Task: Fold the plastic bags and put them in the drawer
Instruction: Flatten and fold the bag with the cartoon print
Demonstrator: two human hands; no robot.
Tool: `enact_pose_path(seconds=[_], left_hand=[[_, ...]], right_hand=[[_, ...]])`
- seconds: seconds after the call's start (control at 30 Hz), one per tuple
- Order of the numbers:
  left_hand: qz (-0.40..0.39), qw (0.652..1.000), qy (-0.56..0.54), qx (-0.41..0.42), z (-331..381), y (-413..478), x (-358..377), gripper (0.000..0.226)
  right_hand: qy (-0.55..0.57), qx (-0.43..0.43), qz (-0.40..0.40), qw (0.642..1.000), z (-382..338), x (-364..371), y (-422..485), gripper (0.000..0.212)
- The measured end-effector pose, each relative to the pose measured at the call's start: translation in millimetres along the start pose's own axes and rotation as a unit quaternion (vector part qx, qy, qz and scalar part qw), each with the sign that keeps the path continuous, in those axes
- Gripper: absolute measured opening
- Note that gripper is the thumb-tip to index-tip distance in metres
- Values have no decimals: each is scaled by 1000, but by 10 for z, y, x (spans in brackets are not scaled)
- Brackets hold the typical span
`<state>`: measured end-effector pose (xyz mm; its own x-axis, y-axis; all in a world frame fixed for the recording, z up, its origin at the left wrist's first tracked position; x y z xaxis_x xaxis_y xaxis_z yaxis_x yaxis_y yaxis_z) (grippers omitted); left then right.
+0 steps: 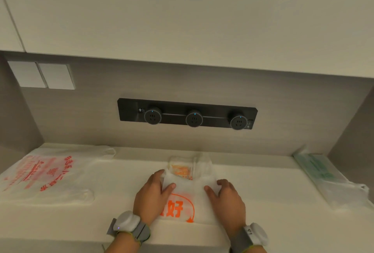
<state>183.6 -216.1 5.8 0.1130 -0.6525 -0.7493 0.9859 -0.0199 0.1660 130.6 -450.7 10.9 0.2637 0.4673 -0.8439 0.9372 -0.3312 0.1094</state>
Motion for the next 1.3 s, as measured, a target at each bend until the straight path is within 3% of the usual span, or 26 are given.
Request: enact_pose_path(seconds=[0.13, 0.23, 0.5, 0.67, 0.83, 1.03, 1.3], left_hand=[[-2, 993, 100, 62, -54, 111, 39, 71], [12, 984, 149, 96, -89, 154, 87, 57], [43, 992, 81, 85, -95, 185, 43, 75], [-2, 992, 58, 112, -116, 172, 100, 73], [-22, 995, -58, 84, -145, 157, 41, 48], [-37, 983, -175, 48, -150, 122, -31, 50], [-90, 931, -339, -98, -304, 110, -79, 47]], right_hand=[[-22, 27, 4, 999, -41, 42, 44, 59], [-33, 34, 5, 999, -70, 52, 66, 55], [19, 79, 38, 996, -97, 78, 24, 51], [14, 95, 31, 995, -150, 125, -29, 47], [55, 102, 21, 993, -122, 130, -83, 38], [157, 112, 4, 981, -190, 167, -90, 25], [202, 100, -9, 974, -185, 88, -126, 20]])
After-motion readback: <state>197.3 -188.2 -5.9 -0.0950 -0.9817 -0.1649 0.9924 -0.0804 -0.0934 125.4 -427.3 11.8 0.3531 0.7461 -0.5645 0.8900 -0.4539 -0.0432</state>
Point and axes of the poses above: each hand's wrist, its own y-axis towards the middle knuckle, its own x-axis out of the palm, z = x × y, the point moved 4 cm from there along y, towards the middle knuckle, and after that the axes turned 4 degrees about -x, right-handed, at the moved point
